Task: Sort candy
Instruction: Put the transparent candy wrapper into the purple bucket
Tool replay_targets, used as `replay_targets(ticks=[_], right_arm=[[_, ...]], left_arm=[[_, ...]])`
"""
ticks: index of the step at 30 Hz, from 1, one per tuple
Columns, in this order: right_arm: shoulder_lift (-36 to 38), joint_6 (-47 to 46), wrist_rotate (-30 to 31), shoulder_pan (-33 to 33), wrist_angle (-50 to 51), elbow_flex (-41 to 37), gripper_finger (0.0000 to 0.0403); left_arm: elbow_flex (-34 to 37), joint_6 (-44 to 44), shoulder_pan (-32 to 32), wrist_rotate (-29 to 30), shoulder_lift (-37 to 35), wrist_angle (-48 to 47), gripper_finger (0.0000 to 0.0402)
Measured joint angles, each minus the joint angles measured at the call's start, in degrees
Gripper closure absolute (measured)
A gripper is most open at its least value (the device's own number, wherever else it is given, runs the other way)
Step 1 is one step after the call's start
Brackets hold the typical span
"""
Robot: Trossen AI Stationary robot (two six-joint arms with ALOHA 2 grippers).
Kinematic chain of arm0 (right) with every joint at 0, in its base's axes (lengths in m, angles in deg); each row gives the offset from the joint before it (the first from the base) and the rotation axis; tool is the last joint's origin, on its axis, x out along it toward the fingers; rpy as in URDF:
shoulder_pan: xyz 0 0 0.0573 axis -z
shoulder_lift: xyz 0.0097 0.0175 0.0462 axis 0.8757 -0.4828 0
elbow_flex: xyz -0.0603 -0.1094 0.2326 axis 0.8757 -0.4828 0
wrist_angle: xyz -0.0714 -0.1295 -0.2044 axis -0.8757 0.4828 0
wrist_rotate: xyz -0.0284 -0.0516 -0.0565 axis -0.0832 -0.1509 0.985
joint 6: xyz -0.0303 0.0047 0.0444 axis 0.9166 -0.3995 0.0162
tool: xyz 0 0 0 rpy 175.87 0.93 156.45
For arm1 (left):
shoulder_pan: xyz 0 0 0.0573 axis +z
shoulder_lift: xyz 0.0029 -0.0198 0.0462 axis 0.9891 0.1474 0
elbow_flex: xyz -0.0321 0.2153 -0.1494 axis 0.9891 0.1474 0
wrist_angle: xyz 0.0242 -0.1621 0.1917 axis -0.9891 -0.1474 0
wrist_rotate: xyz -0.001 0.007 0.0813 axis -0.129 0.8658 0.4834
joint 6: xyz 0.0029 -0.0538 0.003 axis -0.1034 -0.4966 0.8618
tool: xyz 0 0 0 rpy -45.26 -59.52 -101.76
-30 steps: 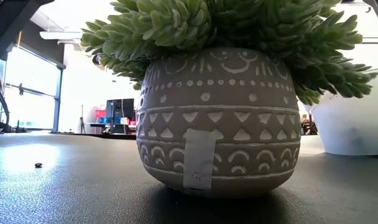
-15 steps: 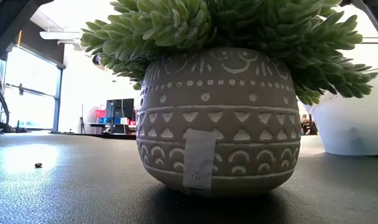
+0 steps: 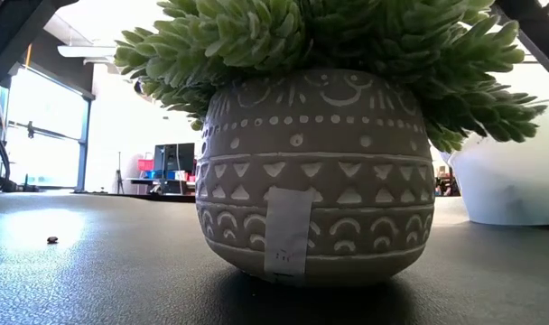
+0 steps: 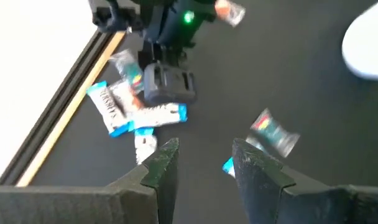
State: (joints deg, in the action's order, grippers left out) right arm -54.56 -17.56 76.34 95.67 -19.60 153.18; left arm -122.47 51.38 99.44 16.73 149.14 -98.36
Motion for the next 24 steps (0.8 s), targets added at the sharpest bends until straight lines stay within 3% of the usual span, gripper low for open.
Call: replay_targets(ticks=[5, 9, 20, 24], right_arm=[[-4.32, -1.98, 0.69, -0.11, 8.2, 6.07, 0.0279], [-6.7, -2.62, 1.22, -0.79, 7.99, 8.69, 0.0279], [-8.03, -6.69, 1.72, -0.92, 10.74, 10.34, 0.028], [-7.96, -6.69, 1.13, -0.87, 12.41, 10.41, 0.0298]], left_arm=[[0.03, 4.94, 0.95, 0.31, -1.38, -2.94, 0.0271], [0.01, 8.36, 1.64, 1.53, -3.02, -2.74, 0.0271], [0.01, 10.25, 4.13, 3.06, -6.82, -2.66, 0.0271], [0.01, 10.27, 4.77, 3.42, -7.06, -2.65, 0.0271]])
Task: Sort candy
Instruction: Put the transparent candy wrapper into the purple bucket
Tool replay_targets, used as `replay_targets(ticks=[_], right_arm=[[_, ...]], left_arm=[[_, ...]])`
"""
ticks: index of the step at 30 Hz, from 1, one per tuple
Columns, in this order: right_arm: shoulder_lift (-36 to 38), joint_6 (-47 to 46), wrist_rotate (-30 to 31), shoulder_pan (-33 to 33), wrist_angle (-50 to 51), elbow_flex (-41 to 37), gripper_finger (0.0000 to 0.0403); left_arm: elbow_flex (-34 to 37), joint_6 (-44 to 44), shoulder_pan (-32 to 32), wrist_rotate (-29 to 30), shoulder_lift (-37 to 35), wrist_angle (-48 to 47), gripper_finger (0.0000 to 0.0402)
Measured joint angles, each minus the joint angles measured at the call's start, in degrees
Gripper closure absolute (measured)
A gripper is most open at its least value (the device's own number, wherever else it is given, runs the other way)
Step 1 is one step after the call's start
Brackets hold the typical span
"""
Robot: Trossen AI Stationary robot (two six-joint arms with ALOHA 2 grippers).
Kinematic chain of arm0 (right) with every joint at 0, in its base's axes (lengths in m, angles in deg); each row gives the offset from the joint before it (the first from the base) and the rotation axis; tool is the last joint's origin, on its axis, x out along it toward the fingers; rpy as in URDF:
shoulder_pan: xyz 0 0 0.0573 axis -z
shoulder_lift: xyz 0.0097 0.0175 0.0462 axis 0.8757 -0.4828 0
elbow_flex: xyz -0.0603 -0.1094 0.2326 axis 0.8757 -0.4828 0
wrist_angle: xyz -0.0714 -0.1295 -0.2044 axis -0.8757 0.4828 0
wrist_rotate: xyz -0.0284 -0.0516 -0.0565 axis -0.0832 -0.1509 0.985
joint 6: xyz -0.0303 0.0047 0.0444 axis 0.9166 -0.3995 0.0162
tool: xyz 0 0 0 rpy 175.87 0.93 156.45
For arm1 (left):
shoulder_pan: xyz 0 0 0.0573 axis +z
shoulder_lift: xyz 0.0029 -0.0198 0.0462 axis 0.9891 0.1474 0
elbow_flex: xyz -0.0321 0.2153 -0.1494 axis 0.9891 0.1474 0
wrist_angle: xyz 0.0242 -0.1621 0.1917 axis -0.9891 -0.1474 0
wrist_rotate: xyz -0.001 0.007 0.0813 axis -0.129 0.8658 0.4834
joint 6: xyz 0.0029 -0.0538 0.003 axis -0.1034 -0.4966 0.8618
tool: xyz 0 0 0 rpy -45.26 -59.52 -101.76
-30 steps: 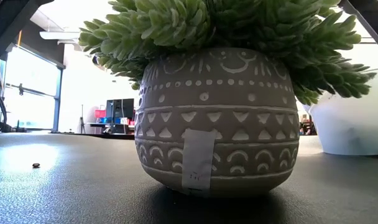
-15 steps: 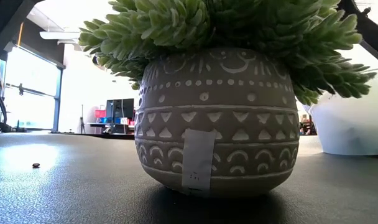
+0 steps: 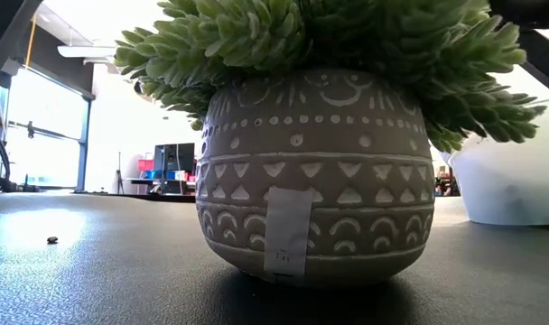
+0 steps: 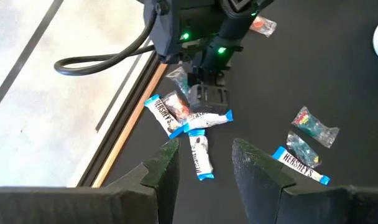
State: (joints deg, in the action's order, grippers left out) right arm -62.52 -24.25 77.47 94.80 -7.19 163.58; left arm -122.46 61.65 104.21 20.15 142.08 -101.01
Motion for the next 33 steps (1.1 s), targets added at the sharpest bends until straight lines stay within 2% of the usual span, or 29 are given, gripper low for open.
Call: replay_targets(ticks=[10, 22, 25, 33], right_arm=[[0.07, -0.02, -3.48, 0.24, 3.14, -0.07, 0.0397], [1.22, 0.02, -9.68, 0.11, 4.88, -0.45, 0.04], [3.11, 0.35, -9.65, 0.11, 5.58, -0.61, 0.0401], [10.74, 2.83, -9.58, -0.31, 7.11, -0.5, 0.0403]], left_arm=[[0.0, 0.0, 0.62, 0.02, 0.03, -0.01, 0.0271], [0.0, -0.57, 0.6, 0.0, 0.03, -2.11, 0.0271], [0.02, -0.55, 0.6, 0.24, 0.03, -4.57, 0.0271], [3.16, 0.7, 0.97, 1.07, 0.05, -4.02, 0.0271]])
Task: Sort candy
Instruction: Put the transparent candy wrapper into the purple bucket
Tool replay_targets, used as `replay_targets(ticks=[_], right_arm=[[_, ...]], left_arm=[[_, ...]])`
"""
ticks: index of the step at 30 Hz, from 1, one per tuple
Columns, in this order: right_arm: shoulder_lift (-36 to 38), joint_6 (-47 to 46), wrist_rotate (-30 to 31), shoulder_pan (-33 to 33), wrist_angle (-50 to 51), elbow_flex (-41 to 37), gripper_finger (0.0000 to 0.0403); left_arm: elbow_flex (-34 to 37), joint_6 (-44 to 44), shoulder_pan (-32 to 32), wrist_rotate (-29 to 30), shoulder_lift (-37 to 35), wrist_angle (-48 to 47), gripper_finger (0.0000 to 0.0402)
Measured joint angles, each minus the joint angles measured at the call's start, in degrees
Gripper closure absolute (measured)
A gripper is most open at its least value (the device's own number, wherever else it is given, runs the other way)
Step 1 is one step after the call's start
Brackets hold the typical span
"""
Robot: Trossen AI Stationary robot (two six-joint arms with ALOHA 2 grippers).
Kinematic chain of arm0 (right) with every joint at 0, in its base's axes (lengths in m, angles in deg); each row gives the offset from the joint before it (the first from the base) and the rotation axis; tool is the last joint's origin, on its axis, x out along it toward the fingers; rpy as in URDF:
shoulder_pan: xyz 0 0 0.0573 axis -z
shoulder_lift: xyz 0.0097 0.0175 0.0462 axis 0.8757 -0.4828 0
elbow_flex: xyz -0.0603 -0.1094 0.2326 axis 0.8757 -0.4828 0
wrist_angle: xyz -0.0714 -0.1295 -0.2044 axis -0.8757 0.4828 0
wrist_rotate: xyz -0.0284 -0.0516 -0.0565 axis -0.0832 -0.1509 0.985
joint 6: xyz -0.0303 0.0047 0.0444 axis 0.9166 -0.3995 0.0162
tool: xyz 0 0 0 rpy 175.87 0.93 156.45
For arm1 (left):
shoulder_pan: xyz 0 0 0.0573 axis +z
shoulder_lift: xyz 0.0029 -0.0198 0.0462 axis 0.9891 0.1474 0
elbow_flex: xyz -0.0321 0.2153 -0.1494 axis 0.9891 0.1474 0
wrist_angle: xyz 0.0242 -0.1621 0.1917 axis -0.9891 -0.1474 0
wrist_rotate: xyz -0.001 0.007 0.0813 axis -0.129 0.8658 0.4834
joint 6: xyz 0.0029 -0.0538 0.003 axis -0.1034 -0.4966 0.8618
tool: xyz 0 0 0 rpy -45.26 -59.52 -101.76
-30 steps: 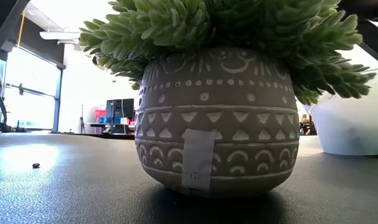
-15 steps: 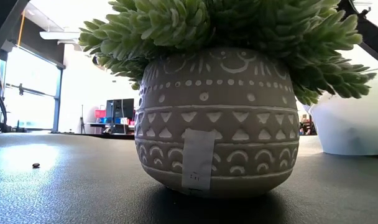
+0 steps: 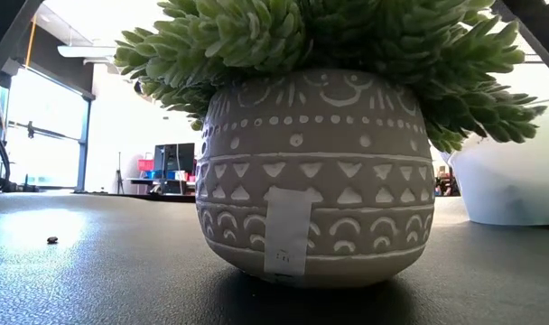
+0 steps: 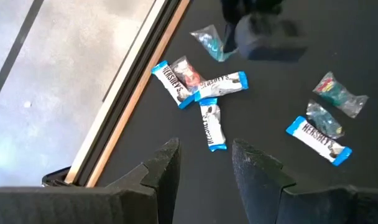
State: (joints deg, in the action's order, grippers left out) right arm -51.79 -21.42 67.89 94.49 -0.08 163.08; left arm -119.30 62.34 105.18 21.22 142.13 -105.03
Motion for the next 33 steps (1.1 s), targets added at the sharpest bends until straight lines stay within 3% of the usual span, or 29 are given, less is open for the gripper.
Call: replay_targets(ticks=[8, 22, 28, 33], right_arm=[[10.54, 3.25, 2.08, -0.96, 4.29, 0.11, 0.0403], [30.94, 13.02, 18.48, -3.56, 11.49, 0.17, 0.0402], [36.28, 20.56, 25.94, -6.56, 13.0, 0.22, 0.0402], [38.37, 27.27, 35.01, -9.14, 14.92, 0.22, 0.0402]], left_arm=[[2.71, 2.27, -0.47, -0.09, -0.12, 12.28, 0.0271], [2.71, 2.59, -0.87, -3.56, -0.15, 36.58, 0.0271], [2.71, 1.54, -2.07, -4.59, -0.15, 47.51, 0.0271], [2.71, -0.78, -2.61, -4.61, -0.15, 51.11, 0.0271]])
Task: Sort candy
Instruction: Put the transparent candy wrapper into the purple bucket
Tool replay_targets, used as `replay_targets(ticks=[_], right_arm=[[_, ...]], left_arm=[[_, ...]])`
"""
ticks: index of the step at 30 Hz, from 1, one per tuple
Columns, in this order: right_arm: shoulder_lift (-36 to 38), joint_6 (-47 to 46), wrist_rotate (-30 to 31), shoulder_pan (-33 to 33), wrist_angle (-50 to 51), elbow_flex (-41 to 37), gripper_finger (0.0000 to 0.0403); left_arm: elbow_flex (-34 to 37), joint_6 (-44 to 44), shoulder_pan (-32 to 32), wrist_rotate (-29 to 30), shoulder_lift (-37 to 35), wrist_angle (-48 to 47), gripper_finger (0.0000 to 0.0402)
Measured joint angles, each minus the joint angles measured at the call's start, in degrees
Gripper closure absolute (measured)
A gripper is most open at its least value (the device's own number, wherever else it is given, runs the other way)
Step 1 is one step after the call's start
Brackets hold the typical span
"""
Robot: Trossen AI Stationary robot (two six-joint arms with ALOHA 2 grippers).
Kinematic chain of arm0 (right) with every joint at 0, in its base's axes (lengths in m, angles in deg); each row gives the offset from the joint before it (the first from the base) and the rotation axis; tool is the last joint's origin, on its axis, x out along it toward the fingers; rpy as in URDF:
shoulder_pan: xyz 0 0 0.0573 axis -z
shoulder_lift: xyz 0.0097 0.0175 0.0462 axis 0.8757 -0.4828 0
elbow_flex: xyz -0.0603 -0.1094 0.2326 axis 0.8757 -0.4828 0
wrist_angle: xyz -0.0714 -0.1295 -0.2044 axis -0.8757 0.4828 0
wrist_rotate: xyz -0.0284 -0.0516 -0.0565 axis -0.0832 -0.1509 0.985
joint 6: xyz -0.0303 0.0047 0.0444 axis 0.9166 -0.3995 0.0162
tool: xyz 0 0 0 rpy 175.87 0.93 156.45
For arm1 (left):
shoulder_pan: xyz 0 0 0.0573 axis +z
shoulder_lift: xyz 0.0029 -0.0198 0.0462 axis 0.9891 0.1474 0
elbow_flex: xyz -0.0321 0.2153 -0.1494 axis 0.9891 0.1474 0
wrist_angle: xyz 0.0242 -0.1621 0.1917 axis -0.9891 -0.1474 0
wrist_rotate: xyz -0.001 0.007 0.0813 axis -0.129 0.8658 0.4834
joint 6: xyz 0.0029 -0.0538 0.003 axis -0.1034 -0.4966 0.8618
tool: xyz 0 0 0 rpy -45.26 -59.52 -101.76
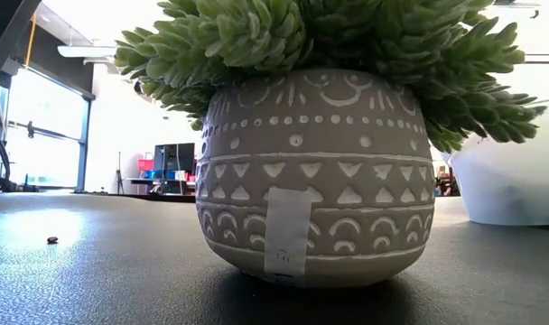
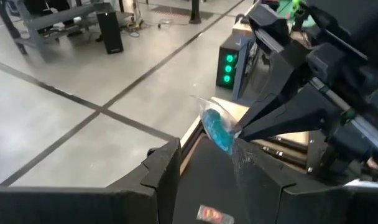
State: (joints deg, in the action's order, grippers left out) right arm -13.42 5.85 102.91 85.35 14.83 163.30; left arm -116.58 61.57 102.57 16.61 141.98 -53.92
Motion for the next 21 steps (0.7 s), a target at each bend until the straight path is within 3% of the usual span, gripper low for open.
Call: replay_targets(ticks=[8, 15, 21], right_arm=[[-0.32, 5.52, 3.87, -3.11, -0.46, 0.0, 0.0402], [-0.28, 9.57, 6.49, -5.82, -3.29, 0.0, 0.0403], [-0.28, 9.35, 7.26, -7.36, -3.38, 0.0, 0.0403]], left_arm=[[0.0, -2.79, -0.61, -0.62, 0.0, 3.14, 0.0271], [-0.01, -9.63, -0.5, -7.2, 0.45, 3.18, 0.0271], [-0.02, -8.66, -0.93, -7.5, 0.94, 3.83, 0.0271]])
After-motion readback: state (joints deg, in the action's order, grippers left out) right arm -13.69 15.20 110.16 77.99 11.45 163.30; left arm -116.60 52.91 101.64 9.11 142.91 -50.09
